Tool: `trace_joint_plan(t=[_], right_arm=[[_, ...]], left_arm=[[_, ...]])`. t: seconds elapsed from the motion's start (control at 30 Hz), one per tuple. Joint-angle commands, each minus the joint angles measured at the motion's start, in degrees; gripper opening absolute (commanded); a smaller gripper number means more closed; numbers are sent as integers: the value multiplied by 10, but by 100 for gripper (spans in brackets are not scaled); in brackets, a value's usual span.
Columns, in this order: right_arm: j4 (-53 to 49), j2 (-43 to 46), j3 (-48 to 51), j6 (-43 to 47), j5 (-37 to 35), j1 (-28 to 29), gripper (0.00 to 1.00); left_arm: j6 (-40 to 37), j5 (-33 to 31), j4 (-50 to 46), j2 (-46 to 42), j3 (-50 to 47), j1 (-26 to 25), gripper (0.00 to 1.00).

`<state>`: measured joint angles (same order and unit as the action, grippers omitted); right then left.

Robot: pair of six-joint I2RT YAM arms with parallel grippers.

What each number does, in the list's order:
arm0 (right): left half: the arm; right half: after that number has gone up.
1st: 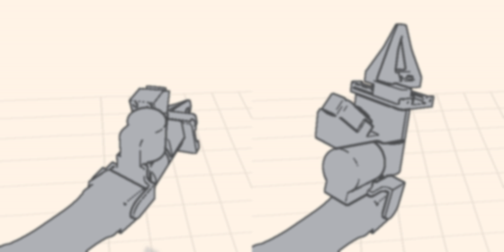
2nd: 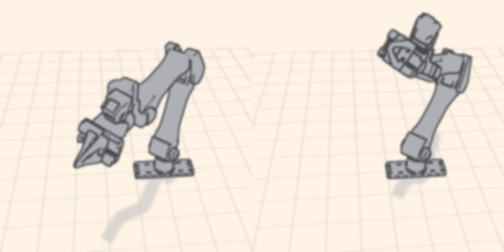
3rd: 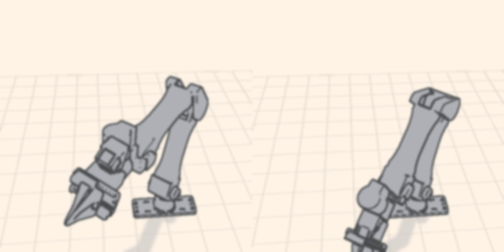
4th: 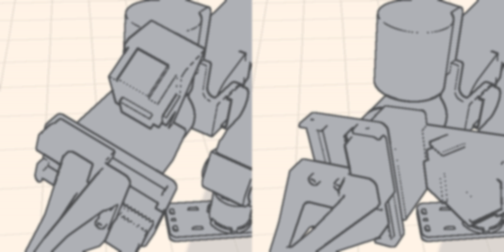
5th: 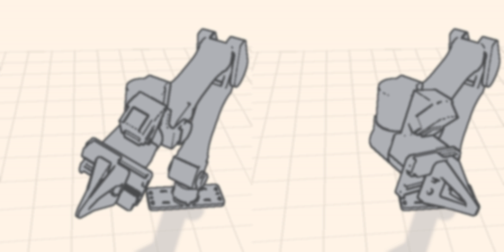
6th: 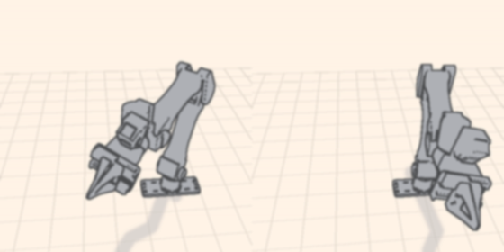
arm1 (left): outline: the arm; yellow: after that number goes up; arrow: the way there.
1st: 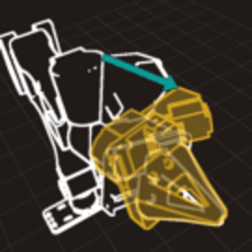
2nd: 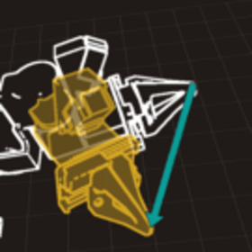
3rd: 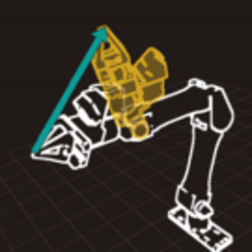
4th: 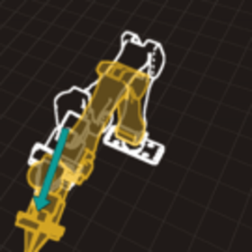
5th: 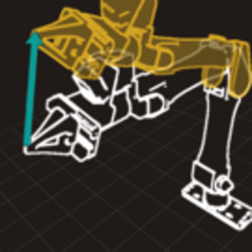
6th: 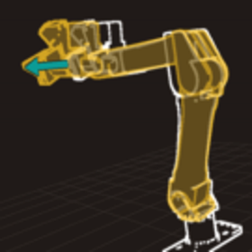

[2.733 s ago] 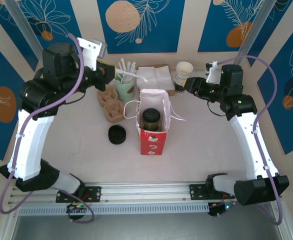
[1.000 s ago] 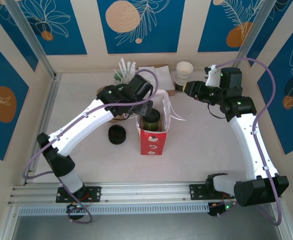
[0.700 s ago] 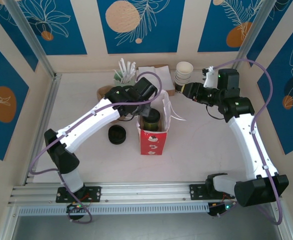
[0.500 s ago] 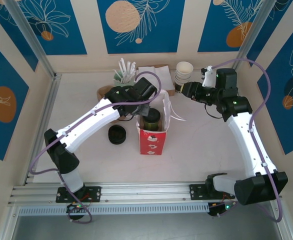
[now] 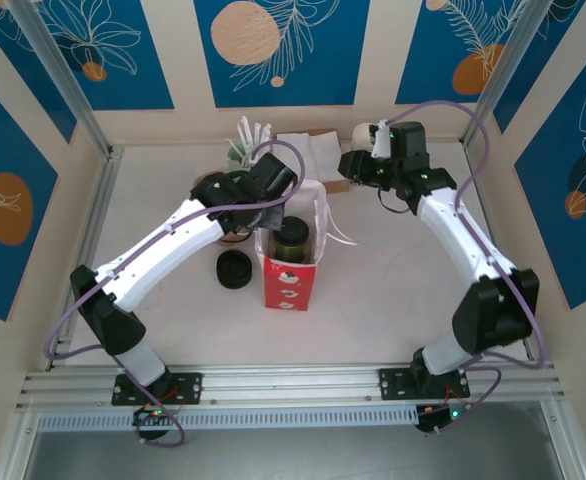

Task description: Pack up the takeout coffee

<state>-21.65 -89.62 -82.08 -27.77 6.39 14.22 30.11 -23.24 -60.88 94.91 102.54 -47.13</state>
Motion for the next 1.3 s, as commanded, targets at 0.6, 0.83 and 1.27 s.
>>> trace_joint_plan(t=[0.6,0.83,1.27], right_arm=[[-12,-304,-269,85,-126,69,42],[-40,-392,-363,114,-181,84,45],[-101,-530,-528,138,-225,78,52]], left_arm=[[7,8,-9,-59,-46,24,5],[5,7,-4,-69,-58,27,5],[7,34,15,-72,-76,35,13]])
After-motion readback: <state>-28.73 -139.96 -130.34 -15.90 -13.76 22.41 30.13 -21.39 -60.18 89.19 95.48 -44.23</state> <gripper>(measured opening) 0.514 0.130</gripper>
